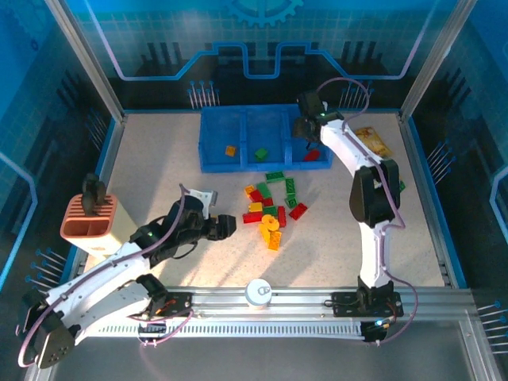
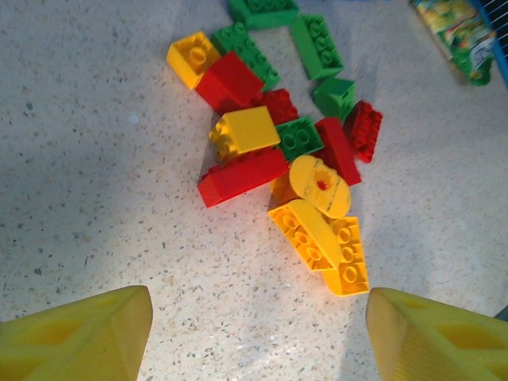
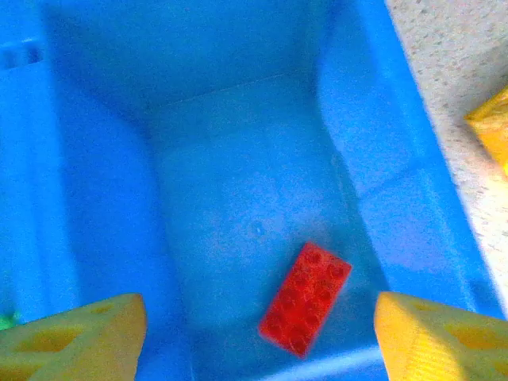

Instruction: Sort the legos into containers by color

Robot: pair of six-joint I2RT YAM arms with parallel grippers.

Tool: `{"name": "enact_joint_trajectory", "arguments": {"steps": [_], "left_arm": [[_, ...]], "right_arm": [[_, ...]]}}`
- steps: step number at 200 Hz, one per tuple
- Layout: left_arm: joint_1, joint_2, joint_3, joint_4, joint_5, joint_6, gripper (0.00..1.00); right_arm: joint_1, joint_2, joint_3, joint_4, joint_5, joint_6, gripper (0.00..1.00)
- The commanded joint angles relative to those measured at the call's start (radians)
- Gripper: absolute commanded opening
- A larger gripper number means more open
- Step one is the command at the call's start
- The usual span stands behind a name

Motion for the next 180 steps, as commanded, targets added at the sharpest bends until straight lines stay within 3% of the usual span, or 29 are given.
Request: {"name": "enact_joint_trajectory", "arguments": {"steps": [1, 55, 94, 127, 180], "left_arm": [[-0.005, 0.077, 0.051, 0.03, -0.001, 0.004, 0.73], [-0.003, 0.329, 0.135, 0.118, 0.011, 0.009, 0.75], [0.001, 0.567, 0.26, 0.116, 0.034, 0.018, 0.75], [0.001, 0.708, 0.353, 0.084, 0.035, 0.017, 0.75], [0.0, 0.778, 0.35, 0.13, 0.065, 0.067, 0.75]], "right_arm": [[0.042, -0.167, -0.085, 0.034, -0.02, -0.031, 0.77], [0.11, -0.475, -0.603, 0.256, -0.302, -0.055, 0.76], [0.151, -0.625, -0.903, 0.367, -0.356, -0.003, 0.76], [0.152, -0.693, -1.049, 0.409, -0.362, 0.03, 0.76], [0.15, -0.734, -1.134, 0.439, -0.388, 0.05, 0.76]]}}
